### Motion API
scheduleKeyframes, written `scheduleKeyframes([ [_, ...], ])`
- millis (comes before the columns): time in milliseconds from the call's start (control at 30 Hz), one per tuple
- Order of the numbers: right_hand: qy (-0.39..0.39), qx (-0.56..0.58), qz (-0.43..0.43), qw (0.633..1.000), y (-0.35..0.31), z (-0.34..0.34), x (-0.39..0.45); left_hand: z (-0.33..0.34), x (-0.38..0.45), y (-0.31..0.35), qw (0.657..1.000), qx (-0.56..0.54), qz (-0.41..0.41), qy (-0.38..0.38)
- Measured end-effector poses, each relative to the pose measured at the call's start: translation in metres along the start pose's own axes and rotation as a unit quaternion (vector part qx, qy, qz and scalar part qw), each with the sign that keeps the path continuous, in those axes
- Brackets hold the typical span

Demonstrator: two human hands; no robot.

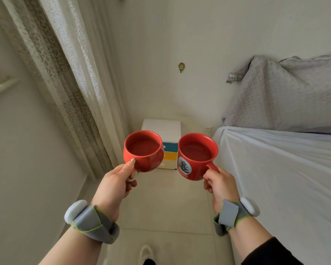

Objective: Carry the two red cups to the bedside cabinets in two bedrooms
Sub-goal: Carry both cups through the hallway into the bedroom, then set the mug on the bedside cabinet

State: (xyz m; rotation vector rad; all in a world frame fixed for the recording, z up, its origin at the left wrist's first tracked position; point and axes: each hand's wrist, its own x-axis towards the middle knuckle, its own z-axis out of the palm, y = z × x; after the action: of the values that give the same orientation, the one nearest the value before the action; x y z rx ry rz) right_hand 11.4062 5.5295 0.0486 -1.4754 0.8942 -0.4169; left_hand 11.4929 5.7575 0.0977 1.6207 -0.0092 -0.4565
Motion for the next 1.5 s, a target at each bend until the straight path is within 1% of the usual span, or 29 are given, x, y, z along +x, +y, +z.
scheduleKeyframes([
  [167, 0.023, 0.005, 0.013, 1.000, -0.014, 0.044, 0.057, -0.010, 0.085, 0.021, 0.999, 0.025, 0.001, -0.035],
  [200, 0.037, 0.009, 0.020, 0.999, -0.015, 0.062, 0.087, -0.012, 0.124, 0.025, 0.998, 0.034, -0.001, -0.048],
  [267, 0.047, 0.017, 0.017, 0.999, -0.024, 0.070, 0.092, -0.010, 0.138, 0.033, 0.998, 0.046, 0.003, -0.041],
  [400, 0.060, 0.040, 0.019, 0.997, -0.031, 0.092, 0.132, -0.005, 0.189, 0.036, 0.998, 0.034, 0.005, -0.050],
  [500, 0.073, 0.031, 0.030, 0.996, -0.035, 0.109, 0.178, 0.005, 0.240, 0.041, 0.998, 0.035, -0.006, -0.051],
  [700, 0.058, 0.041, 0.048, 0.996, -0.030, 0.137, 0.278, 0.038, 0.335, 0.035, 0.999, 0.020, -0.018, -0.041],
  [833, 0.051, 0.018, 0.063, 0.997, -0.016, 0.150, 0.344, 0.059, 0.394, 0.026, 0.999, 0.000, -0.024, -0.027],
  [900, 0.046, -0.005, 0.069, 0.997, -0.001, 0.159, 0.384, 0.070, 0.429, 0.011, 0.999, -0.015, -0.033, -0.022],
  [1000, 0.045, -0.014, 0.081, 0.996, 0.012, 0.170, 0.415, 0.080, 0.455, -0.002, 0.999, -0.032, -0.036, -0.011],
  [1167, 0.040, -0.005, 0.101, 0.994, 0.048, 0.195, 0.469, 0.098, 0.507, -0.043, 0.999, -0.013, -0.031, 0.025],
  [1233, 0.038, -0.007, 0.101, 0.994, 0.071, 0.206, 0.493, 0.105, 0.532, -0.070, 0.999, -0.009, -0.034, 0.030],
  [1300, 0.030, -0.003, 0.101, 0.994, 0.078, 0.214, 0.504, 0.106, 0.541, -0.081, 0.998, -0.011, -0.039, 0.039],
  [1500, 0.033, 0.008, 0.102, 0.994, 0.129, 0.247, 0.548, 0.108, 0.575, -0.135, 0.997, 0.005, -0.055, 0.047],
])
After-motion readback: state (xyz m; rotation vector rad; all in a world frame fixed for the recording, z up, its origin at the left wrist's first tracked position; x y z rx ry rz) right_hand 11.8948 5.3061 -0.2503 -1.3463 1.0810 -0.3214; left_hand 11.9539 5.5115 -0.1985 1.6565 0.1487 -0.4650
